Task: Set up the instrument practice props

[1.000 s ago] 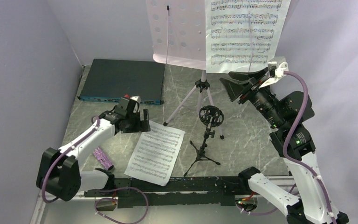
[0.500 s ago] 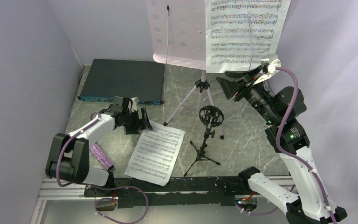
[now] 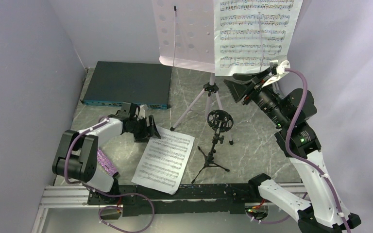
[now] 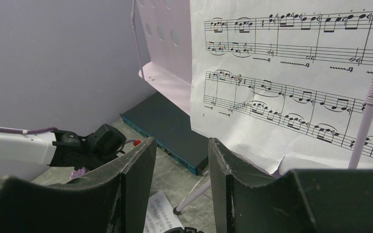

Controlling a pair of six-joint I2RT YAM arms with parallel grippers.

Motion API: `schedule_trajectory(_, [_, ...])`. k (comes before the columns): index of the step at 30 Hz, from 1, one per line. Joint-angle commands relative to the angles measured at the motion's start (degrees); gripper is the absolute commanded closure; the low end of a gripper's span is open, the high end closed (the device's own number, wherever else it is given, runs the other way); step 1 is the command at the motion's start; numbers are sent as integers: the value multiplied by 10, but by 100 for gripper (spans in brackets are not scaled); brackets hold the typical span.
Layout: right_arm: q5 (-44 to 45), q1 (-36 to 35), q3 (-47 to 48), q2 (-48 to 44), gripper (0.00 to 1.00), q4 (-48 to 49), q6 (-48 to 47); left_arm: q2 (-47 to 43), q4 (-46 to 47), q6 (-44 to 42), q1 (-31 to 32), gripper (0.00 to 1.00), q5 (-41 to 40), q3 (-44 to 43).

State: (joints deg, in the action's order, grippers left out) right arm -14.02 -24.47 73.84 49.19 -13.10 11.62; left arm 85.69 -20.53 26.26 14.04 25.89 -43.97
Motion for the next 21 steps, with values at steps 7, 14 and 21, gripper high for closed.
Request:
schedule_trajectory(7, [-3,-2,5,-5,52,36,0,61,79,13,-1,32,67,16])
schedule_trajectory(14, [-1,-2,7,-9,52,34,-2,85,133,34,-2,52,90,35])
schedule_trajectory(21, [-6,-3,7,-9,52,31,-1,17,154,37,-2,94,75,60])
